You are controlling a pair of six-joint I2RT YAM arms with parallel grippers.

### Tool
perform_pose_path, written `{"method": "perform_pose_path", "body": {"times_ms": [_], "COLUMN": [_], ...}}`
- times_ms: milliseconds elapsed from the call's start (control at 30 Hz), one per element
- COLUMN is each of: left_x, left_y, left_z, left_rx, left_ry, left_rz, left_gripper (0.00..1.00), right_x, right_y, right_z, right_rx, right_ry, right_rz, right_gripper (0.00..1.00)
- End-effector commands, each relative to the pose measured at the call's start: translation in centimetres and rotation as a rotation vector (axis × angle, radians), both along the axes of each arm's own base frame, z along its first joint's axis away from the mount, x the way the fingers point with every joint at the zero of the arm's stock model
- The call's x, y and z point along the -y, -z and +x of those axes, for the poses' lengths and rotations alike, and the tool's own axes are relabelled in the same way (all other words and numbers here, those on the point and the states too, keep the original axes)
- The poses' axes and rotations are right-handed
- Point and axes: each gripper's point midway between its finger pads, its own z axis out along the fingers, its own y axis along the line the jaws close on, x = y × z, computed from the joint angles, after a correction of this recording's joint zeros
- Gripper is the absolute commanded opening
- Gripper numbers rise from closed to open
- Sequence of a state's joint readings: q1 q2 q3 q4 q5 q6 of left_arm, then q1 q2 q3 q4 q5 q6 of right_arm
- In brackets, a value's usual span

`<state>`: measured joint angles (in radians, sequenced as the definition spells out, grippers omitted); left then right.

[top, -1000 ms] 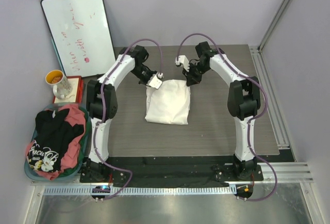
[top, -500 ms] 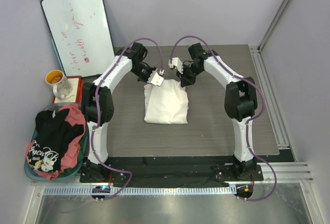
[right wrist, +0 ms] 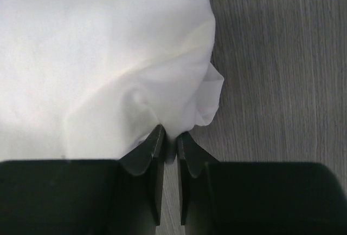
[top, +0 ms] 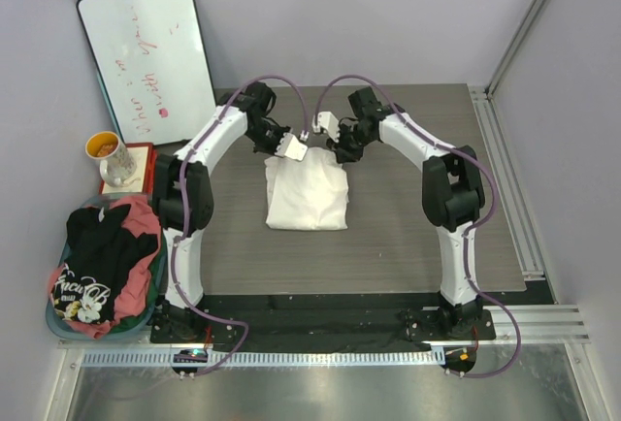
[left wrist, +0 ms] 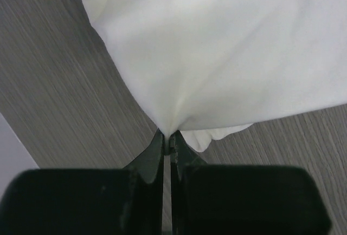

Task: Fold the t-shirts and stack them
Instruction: Smooth out wrinkles on the folded tshirt

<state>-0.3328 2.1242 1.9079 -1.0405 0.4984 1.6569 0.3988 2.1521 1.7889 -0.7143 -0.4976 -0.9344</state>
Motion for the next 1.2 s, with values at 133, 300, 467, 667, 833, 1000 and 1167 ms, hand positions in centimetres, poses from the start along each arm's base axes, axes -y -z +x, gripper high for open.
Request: {"method": "perform_pose_path", "body": {"times_ms": [133,300,467,667,833,1000,1167], "left_x": [-4.2,-5.9,-6.4,-5.9,-1.8,2.4,5.3], "left_y": [1.4,2.1,0.7,-3.2,-5.4,-2.2,-0.4], "left_z": [-0.1,0.0,2.2,5.8,3.8,0.3,-4.4], "left_rx": [0.042,0.044,0.144,0.346,0.308,0.201,-0.074], "left_ry": [-0.089,-0.168,-0.255,-0.367,-0.212,0.02,0.141], "left_rz": [0.158,0.206,0.176,0.04,-0.147,-0.155,-0.18], "left_gripper": [0.15,0.48,0.68,0.71,0.07,0.0,0.0], "right_x": [0.1,1.2,2.6,5.5,6.1,5.1,4.8], "right_y": [-5.3,-6.3,-6.9,-5.8,-3.6,-1.5,-0.8], "right_z": [3.4,4.0,3.8,3.7,0.7,-1.4,-1.0], "right_rx": [0.24,0.239,0.195,-0.002,-0.369,-0.576,-0.609], "right_ry": [0.183,0.291,0.393,0.546,0.538,0.506,0.489], "right_rz": [0.045,0.06,0.096,0.199,0.405,0.487,0.481], "right_gripper": [0.67,0.81,0.86,0.9,0.91,0.91,0.89]}}
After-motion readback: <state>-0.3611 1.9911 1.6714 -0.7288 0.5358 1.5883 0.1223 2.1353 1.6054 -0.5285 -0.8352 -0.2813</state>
